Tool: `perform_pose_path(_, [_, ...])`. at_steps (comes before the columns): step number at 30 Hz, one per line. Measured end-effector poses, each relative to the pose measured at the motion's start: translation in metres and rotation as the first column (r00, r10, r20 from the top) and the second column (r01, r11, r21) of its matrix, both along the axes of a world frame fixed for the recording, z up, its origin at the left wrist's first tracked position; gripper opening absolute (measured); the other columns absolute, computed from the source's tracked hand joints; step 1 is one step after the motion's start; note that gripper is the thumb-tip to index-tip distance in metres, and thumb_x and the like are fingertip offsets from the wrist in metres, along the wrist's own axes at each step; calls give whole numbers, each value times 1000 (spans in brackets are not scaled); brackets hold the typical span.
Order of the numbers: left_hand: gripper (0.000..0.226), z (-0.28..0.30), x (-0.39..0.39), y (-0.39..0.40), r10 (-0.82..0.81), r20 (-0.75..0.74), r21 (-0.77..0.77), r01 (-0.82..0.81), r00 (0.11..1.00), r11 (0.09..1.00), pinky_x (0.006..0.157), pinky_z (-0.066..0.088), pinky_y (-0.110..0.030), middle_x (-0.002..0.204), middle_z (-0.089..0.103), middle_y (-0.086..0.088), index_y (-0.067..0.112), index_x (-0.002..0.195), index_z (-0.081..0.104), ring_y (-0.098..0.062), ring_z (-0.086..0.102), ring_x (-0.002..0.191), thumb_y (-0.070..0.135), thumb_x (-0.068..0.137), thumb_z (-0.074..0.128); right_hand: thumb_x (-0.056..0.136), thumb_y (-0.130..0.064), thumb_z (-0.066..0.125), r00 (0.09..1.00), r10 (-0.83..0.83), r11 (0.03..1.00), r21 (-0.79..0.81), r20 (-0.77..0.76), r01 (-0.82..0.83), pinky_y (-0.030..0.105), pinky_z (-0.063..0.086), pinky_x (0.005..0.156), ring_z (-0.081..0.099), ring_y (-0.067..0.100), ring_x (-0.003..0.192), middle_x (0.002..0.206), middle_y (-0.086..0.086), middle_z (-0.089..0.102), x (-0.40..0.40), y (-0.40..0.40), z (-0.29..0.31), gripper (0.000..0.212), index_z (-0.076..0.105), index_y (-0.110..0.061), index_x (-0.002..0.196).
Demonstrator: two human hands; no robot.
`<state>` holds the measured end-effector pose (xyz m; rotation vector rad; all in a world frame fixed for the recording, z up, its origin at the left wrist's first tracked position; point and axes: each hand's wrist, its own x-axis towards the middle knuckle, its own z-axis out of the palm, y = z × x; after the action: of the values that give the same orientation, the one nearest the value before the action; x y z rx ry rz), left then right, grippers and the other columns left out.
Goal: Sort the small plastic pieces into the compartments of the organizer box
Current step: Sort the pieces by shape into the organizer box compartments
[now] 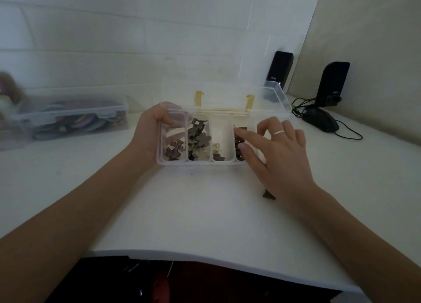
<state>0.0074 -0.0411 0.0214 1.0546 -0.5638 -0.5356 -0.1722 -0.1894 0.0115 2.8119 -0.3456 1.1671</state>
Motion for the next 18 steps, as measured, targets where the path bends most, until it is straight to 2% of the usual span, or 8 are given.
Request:
perform_pose_path(3, [21, -2, 0, 0, 35, -26, 48, -34, 999, 998, 61, 48, -26, 68, 67, 1, 15, 73, 54, -14, 64, 63, 10, 56, 43, 91, -34, 44, 986, 71, 994, 69, 148, -82, 32, 30, 72, 45, 15, 81, 86, -4, 54, -6, -1, 9, 24, 66, -25, 97])
perform_pose_path(5, [16, -3, -1, 0, 59, -63, 72, -54, 996, 996, 63, 47, -30, 72, 68, -3, 13, 75, 54, -19, 61, 69, 10, 64, 43, 90, -34, 45, 977, 130, 984, 101, 171, -149, 31, 34, 64, 48, 15, 64, 67, -4, 53, -12, -4, 13, 25, 60, -18, 78])
perform_pose_path(7, [18, -2, -3, -1, 81, -113, 84, -71, 990, 994, 64, 45, -30, 73, 67, -5, 12, 73, 54, -20, 59, 71, 6, 76, 38, 87, -43, 44, 988, 146, 983, 105, 49, -150, 25, 33, 51, 42, 14, 45, 48, -8, 42, -18, -8, 13, 34, 53, -16, 68])
perform_pose_path(9, [23, 0, -4, -2, 83, -130, 70, -74, 988, 995, 60, 45, -27, 67, 67, -2, 12, 70, 53, -17, 59, 64, 4, 79, 33, 82, -51, 47, 986, 145, 986, 91, -78, -138, 19, 28, 46, 35, 12, 36, 40, -9, 30, -23, -12, 13, 40, 48, -17, 60])
perform_pose_path(12, [25, 1, -4, -2, 79, -128, 47, -73, 989, 996, 57, 44, -24, 60, 67, 1, 12, 69, 53, -11, 60, 54, 3, 79, 32, 76, -58, 52, 957, 164, 980, 150, -238, -131, 19, 27, 45, 35, 5, 37, 39, -9, 34, -26, -16, 11, 43, 47, -19, 57])
perform_pose_path(15, [26, 1, -4, -1, 77, -146, 42, -72, 986, 997, 62, 44, -26, 61, 67, 0, 11, 69, 54, -13, 60, 58, 3, 79, 32, 71, -59, 58, 880, 168, 971, 231, -445, -69, 20, 33, 51, 44, 2, 47, 49, -10, 47, -25, -12, 9, 41, 51, -20, 61])
perform_pose_path(18, [29, 0, -4, -1, 72, -184, 30, -68, 980, 997, 66, 43, -29, 67, 66, -4, 11, 63, 58, -18, 57, 65, 3, 78, 33, 73, -56, 63, 859, 177, 962, 268, -481, -48, 19, 32, 51, 45, 3, 52, 56, -9, 50, -25, -9, 9, 38, 52, -21, 64])
